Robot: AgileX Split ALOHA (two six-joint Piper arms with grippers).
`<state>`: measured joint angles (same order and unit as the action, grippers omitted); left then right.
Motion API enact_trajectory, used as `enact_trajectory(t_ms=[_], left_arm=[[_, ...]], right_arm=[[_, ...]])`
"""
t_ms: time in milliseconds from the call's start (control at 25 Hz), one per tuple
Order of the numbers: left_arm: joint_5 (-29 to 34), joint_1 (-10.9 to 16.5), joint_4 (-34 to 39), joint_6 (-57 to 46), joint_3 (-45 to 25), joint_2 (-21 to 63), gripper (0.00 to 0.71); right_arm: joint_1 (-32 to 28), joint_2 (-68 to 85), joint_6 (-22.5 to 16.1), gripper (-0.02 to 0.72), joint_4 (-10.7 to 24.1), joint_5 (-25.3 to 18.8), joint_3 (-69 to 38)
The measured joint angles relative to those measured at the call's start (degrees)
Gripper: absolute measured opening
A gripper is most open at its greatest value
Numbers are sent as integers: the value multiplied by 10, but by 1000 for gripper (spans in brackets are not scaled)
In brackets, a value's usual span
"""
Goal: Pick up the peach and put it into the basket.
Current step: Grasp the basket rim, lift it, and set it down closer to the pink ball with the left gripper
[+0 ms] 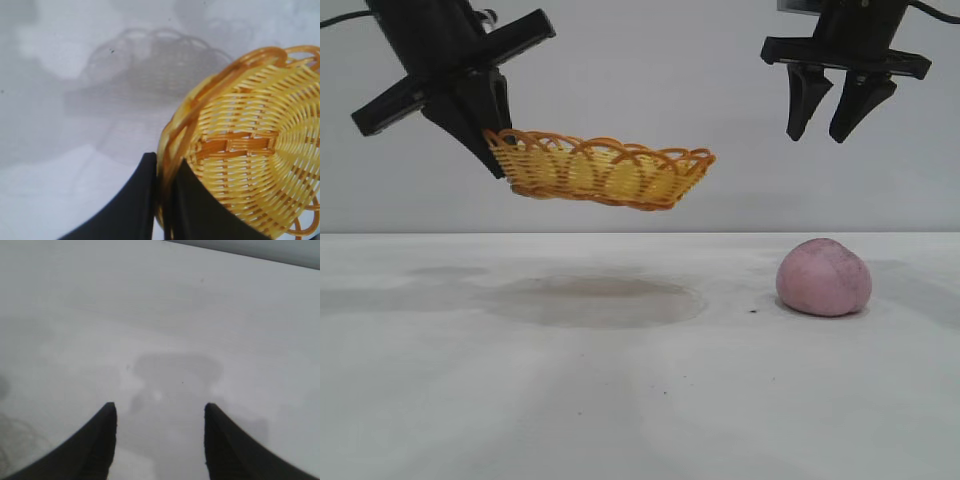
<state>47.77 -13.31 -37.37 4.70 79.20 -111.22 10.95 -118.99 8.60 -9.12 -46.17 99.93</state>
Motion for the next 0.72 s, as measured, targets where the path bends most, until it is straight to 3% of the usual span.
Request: enact_trajectory(t_ms=[160,360,720], left_arm=[[-75,-23,-95,57,-94,10,0],[-162,-46,-233,151,-148,10,0],[-191,-46,-261,166,-150,-27,0]], right_arm=[[0,0,0,319,0,0,0],[0,0,0,319,0,0,0],[0,0,0,319,0,0,0]])
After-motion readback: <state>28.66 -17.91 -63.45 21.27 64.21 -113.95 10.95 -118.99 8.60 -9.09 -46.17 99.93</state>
